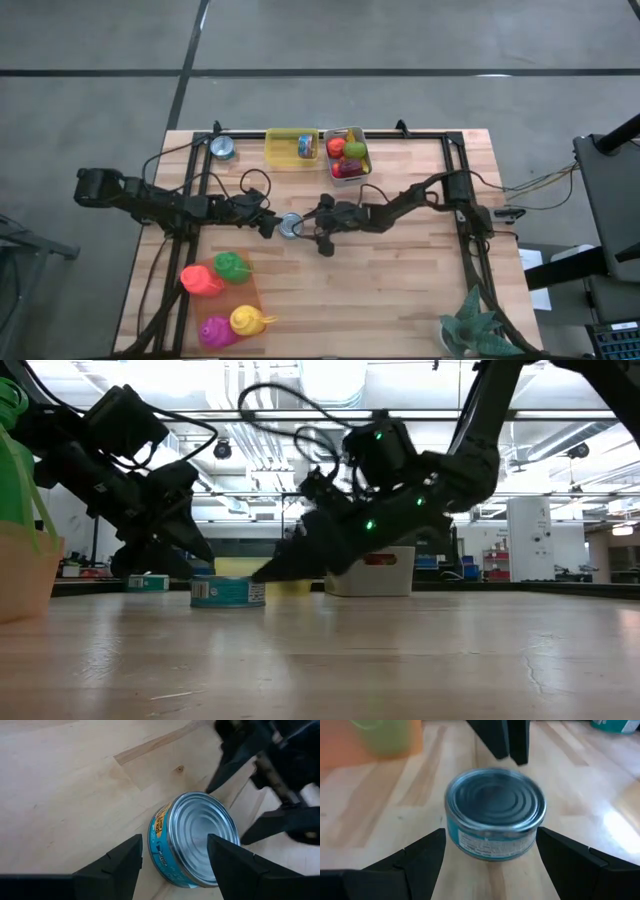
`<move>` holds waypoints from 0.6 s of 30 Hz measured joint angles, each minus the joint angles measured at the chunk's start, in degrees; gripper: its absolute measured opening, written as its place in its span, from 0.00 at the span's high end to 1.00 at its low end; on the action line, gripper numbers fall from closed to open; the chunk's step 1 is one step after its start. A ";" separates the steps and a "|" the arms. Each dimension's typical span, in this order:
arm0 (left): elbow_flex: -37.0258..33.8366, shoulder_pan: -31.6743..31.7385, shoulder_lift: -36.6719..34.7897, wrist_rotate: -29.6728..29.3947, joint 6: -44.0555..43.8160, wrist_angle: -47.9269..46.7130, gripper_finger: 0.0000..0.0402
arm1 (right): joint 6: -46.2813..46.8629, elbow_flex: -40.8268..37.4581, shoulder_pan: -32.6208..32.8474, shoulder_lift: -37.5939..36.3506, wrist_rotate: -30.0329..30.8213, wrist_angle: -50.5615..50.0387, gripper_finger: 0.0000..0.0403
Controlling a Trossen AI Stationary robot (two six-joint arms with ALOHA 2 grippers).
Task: Pick & Place Food Item
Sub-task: Put the blue tuna can into the yellow bin
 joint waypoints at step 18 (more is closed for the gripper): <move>0.54 0.00 8.01 0.64 -0.02 6.73 0.44 | 1.47 1.26 -0.63 2.19 -0.02 -0.44 0.24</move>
